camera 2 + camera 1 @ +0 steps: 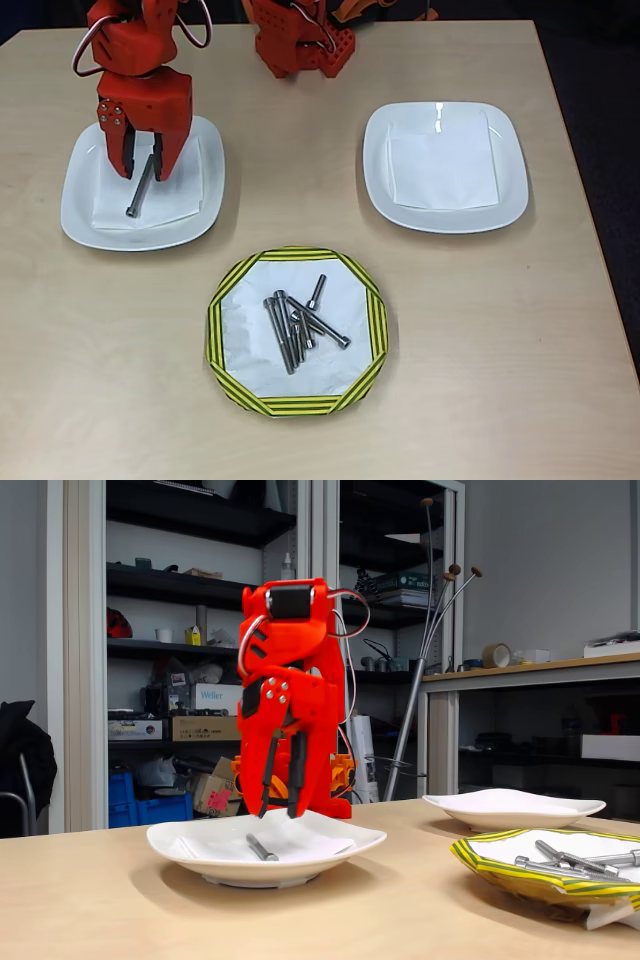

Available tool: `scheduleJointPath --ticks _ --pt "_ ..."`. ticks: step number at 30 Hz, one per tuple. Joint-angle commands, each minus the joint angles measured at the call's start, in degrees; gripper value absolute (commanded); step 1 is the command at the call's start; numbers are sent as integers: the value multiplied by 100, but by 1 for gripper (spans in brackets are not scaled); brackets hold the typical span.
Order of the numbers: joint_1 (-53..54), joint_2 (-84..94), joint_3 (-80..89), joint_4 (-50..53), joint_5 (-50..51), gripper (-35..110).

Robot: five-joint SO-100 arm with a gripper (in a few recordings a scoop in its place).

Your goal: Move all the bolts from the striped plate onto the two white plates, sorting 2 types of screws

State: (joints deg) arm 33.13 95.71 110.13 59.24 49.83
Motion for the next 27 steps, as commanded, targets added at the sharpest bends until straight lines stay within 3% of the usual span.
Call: scheduleJointPath --ticks 1,15,27 --pt "-211 378 62 141 176 15" --pt "-2584 -1301 -2039 -738 1046 15" --pt "-3366 -2232 -3173 -835 1775 14"
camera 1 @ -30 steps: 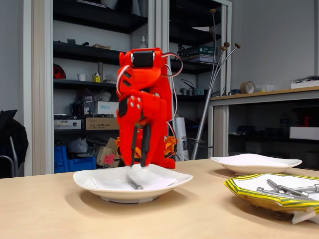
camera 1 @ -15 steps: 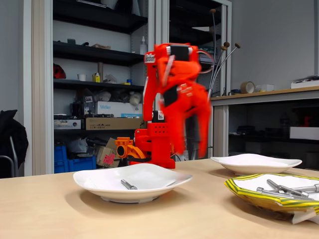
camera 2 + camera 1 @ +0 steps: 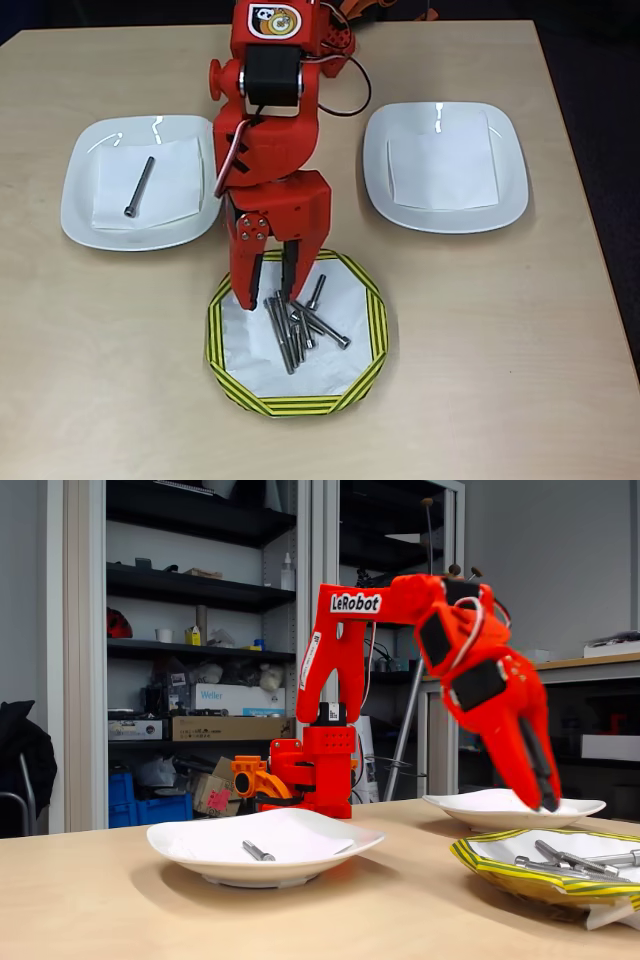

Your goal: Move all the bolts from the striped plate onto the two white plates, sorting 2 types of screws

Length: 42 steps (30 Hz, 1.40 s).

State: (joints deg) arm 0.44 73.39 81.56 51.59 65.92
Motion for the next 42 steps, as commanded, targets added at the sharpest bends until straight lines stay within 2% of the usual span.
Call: scheduleJointPath --ticks 1,15,42 --pt "-149 -44 -387 -70 237 14" --pt "-633 -396 88 -914 1301 12" --pt "-352 -1063 -123 -1037 1327 3"
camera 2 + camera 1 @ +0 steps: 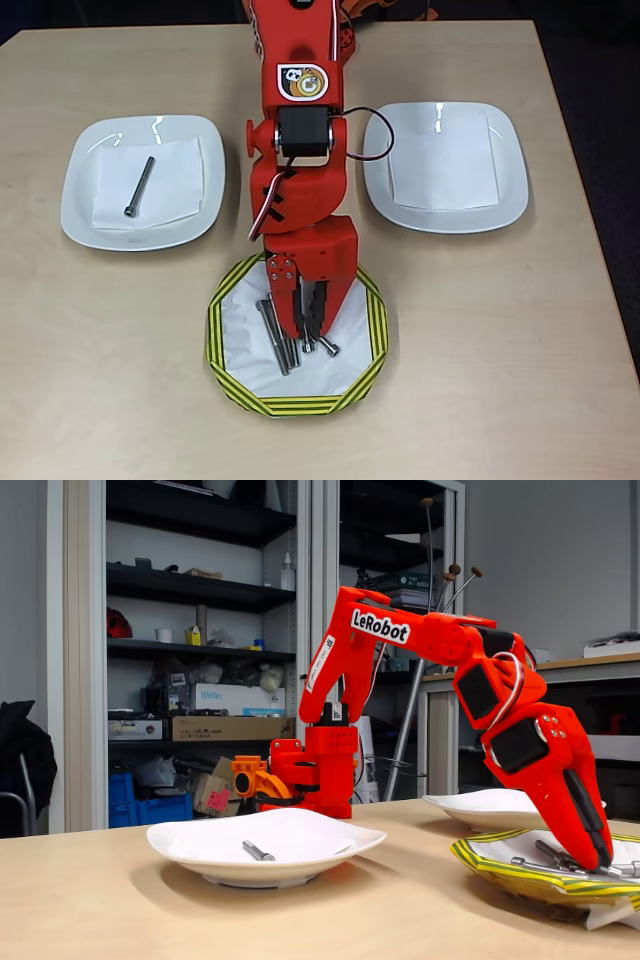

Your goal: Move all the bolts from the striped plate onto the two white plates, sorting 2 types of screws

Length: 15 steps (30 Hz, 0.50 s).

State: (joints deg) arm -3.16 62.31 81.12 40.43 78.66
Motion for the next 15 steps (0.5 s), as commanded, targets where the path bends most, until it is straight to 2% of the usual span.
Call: scheduleJointPath --ticks 1,15 --pt "18 26 -97 88 53 2" --pt "-35 -123 -264 264 369 7"
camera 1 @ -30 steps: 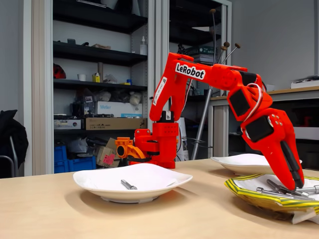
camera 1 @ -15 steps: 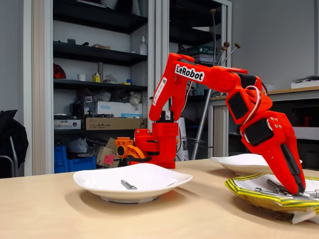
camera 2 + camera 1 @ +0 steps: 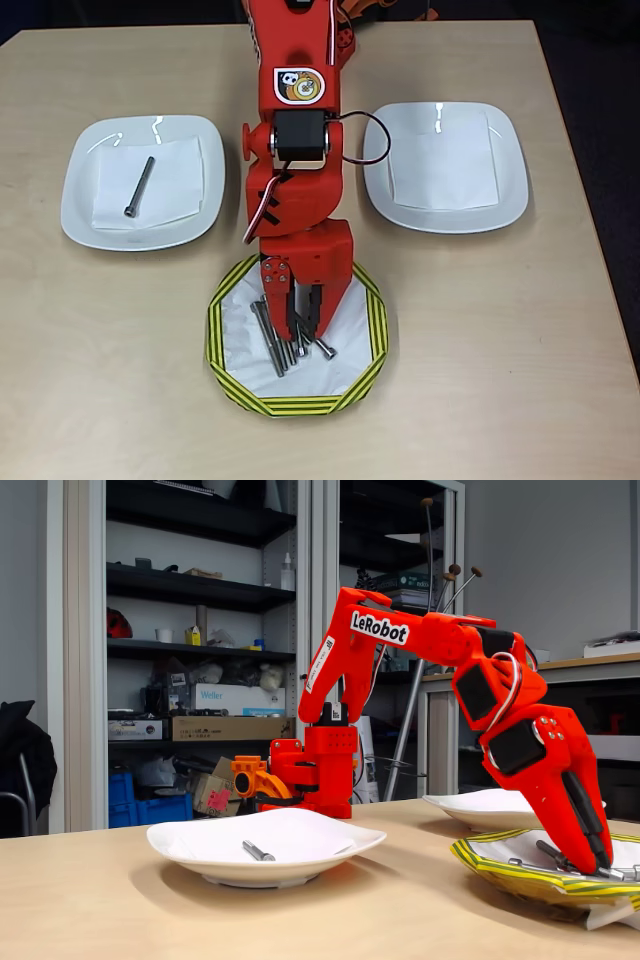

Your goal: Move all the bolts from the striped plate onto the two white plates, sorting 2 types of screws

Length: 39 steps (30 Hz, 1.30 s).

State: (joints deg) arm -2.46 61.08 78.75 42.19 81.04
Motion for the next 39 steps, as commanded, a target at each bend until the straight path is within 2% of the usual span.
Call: scheduleJointPath --ticks 1,23,39 --pt "-105 -9 -9 70 141 7" --pt "220 -290 -176 193 167 4" --pt "-246 -694 -554 422 396 8"
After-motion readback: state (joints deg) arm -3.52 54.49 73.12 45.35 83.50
